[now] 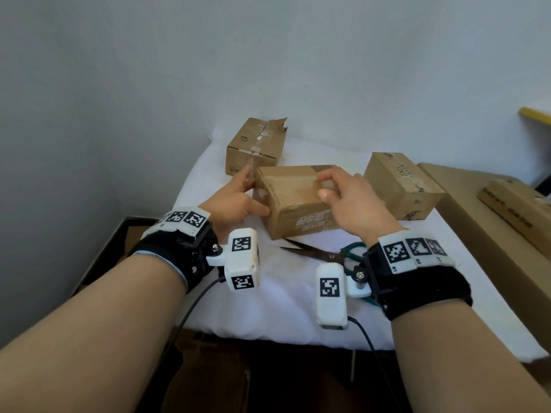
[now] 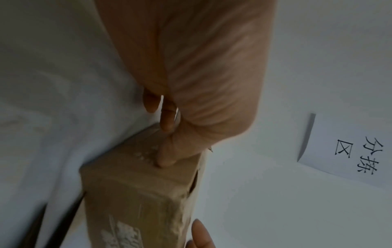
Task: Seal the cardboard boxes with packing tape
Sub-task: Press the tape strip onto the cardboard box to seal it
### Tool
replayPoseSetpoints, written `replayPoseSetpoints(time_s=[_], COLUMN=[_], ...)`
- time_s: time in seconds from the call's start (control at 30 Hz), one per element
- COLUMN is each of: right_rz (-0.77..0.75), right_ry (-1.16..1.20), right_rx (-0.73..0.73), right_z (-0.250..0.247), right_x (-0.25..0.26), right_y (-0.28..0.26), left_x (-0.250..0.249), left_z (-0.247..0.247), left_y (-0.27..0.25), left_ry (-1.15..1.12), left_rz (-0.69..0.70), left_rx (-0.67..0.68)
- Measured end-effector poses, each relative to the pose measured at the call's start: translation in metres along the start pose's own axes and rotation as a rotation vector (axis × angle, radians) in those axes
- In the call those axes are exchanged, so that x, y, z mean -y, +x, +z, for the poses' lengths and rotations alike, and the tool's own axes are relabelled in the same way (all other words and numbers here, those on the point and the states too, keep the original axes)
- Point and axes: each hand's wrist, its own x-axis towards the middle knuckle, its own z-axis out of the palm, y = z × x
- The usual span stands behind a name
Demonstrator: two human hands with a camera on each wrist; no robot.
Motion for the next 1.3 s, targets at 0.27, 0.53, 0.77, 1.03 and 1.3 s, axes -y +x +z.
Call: replayPoseSetpoints(time_s=[0.27, 0.53, 0.77, 1.03, 1.3], right_rz=[-0.072, -0.054, 0.054, -0.076, -0.093], right_ry=[0.082, 0.465, 0.555, 0.518, 0.554], right_rx=[0.063, 0.178, 0.367, 0.211, 0.211], right_z=[0.000, 0.006, 0.004, -0.014, -0.016], right_x=[0.003, 0.015, 0.021, 0.025, 0.023], right_y=[-0.003, -0.016, -0.027, -0.026, -0.027], left_x=[-0.003, -0.010, -0.008, -0.023, -0.029], left_z=[-0.005, -0.010, -0.014, -0.008, -0.003], left_y=[-0.013, -0.022, -0.027, -0.027, -0.030], left_ry=[0.078, 0.233, 0.283, 0.106, 0.005], left_rz=[-0.055, -0.034, 0.005, 0.059, 0.021], left_rx=[-0.115, -0.162, -0.118, -0.181, -0.195])
